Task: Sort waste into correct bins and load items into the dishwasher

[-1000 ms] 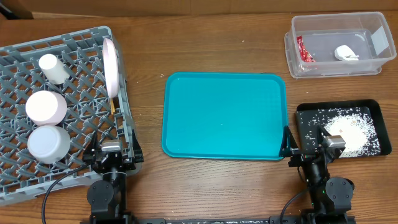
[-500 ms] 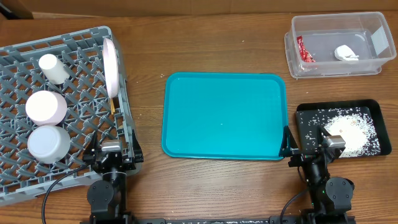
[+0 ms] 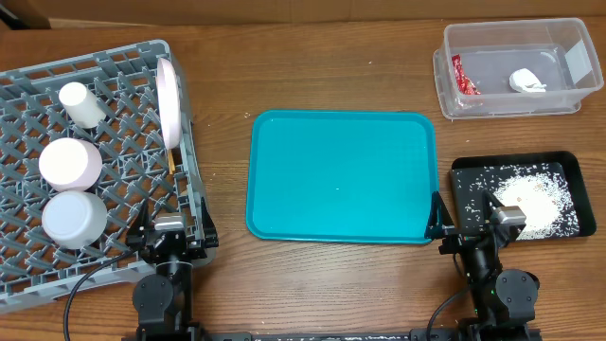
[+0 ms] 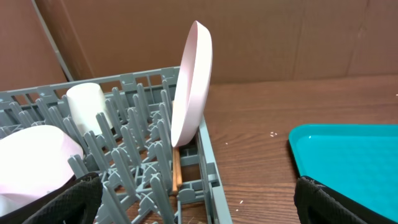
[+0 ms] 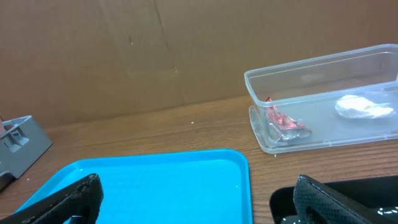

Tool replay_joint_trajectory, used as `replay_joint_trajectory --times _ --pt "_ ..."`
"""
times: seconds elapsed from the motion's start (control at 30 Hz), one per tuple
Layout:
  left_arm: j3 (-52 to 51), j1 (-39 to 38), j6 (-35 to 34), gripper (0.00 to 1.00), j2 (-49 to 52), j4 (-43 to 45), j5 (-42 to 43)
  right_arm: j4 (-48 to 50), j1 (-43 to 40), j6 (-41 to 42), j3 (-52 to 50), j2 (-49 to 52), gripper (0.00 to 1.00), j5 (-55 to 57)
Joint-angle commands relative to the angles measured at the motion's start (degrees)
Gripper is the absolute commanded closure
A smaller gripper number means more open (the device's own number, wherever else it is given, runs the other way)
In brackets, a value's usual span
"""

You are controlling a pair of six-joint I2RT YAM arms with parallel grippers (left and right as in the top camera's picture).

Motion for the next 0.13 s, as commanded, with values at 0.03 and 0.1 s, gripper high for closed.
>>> replay_joint_trajectory --times 0.03,0.1 --pt "-0.24 -0.37 0.90 0.00 -0.55 0.24 -0.94 0.35 -0.35 0.20 -0.59 -0.68 0.00 0.72" --pt "-0.24 -0.37 0.90 0.00 -0.55 0.24 -0.94 0.35 -0.35 0.20 -0.59 -0.68 0.00 0.72"
